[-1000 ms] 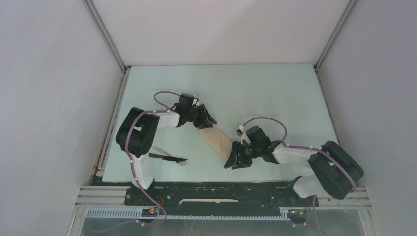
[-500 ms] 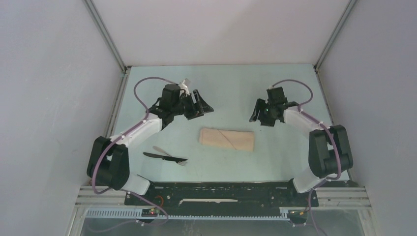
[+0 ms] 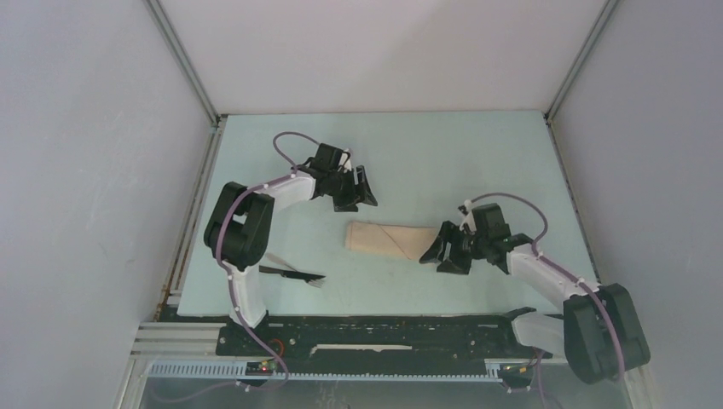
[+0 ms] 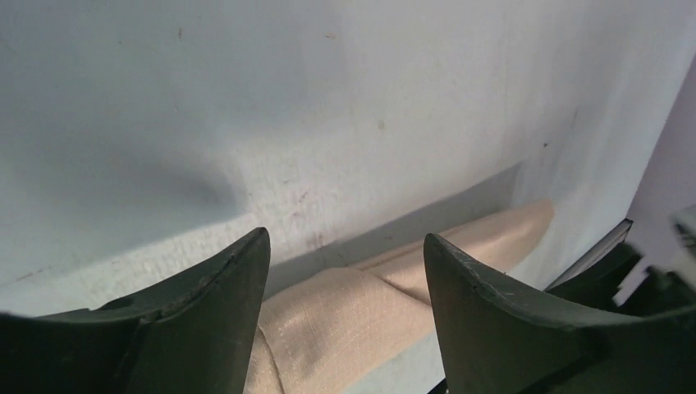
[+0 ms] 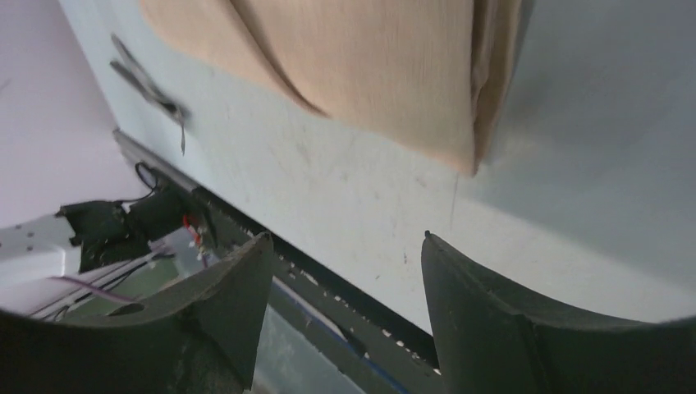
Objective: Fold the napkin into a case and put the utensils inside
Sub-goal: Rotate the top corner of the smaller-rectangle-folded napkin at the center of the board.
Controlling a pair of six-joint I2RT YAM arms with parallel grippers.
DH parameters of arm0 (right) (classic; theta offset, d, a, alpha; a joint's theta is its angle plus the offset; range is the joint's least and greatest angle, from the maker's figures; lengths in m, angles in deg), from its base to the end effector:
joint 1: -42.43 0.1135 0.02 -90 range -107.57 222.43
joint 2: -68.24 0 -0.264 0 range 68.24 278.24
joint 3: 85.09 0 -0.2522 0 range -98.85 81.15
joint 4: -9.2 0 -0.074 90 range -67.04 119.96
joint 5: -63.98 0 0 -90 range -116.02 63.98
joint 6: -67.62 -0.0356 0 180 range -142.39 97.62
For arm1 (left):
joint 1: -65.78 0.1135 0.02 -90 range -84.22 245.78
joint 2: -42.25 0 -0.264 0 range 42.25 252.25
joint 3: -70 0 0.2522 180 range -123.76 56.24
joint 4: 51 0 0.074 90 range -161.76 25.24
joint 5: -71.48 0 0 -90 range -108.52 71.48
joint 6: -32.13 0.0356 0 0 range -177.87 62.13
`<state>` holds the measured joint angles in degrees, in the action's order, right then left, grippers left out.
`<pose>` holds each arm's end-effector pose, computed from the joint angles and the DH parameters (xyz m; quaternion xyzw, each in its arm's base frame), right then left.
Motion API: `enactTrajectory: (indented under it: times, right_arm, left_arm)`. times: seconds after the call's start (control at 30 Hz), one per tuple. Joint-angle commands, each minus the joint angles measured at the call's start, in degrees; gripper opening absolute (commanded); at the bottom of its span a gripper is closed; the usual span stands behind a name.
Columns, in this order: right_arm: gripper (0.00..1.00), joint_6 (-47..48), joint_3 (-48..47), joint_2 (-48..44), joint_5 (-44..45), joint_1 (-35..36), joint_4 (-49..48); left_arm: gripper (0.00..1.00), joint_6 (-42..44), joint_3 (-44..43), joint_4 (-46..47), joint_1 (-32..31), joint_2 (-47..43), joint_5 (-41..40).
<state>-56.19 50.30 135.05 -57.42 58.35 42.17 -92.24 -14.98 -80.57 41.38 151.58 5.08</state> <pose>0.1961 0.0752 0.1752 0.0628 0.9200 0.3554 0.1528 0.3583 -0.1782 0.1725 -0.0178 0.9327 -0.3182 0.1687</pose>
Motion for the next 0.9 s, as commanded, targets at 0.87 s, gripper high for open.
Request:
enactTrajectory:
  times: [0.87]
  right_arm:
    - [0.74,12.36,-36.38,34.38,12.73,-16.57,7.82]
  left_arm:
    - [0.66,-26.81,10.34,27.14,-23.79,3.65,8.68]
